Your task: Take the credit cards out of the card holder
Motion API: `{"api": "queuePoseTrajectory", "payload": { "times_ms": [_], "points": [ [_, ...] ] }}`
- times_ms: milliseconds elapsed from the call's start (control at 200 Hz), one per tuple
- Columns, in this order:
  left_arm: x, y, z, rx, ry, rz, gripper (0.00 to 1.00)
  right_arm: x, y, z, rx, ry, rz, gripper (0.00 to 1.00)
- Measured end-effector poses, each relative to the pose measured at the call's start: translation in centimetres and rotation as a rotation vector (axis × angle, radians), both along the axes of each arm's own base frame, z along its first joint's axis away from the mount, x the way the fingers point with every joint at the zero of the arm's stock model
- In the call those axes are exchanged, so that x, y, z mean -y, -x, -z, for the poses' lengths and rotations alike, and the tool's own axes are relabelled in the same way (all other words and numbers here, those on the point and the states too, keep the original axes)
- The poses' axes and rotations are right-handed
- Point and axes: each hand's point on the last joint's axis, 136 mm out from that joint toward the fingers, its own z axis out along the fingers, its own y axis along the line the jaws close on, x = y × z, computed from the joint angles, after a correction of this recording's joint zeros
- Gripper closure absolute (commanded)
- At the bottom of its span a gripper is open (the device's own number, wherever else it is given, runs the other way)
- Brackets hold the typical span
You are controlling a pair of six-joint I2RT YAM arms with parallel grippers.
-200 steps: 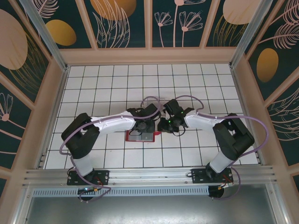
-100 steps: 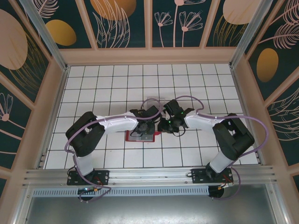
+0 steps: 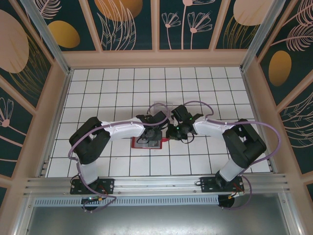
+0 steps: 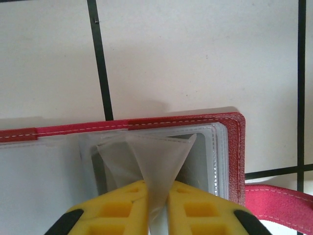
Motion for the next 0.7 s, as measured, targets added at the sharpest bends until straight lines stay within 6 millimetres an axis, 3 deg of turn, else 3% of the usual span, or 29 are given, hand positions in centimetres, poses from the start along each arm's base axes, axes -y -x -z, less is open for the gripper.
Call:
{"api": "queuePoseTrajectory", "payload": {
  "times_ms": [300, 701],
  "points": [
    [-2.2, 0.4, -0.5, 0.018, -0.086, -0.014, 0.76, 0.4, -0.1, 0.3, 0.005, 0.019, 0.014, 0.94],
    [-6.2, 1.8, -2.5, 0.052, -0.158, -0.039, 0.77, 0.8, -0.3, 0.4, 0.006, 0.033, 0.025, 0.94]
  ]
}}
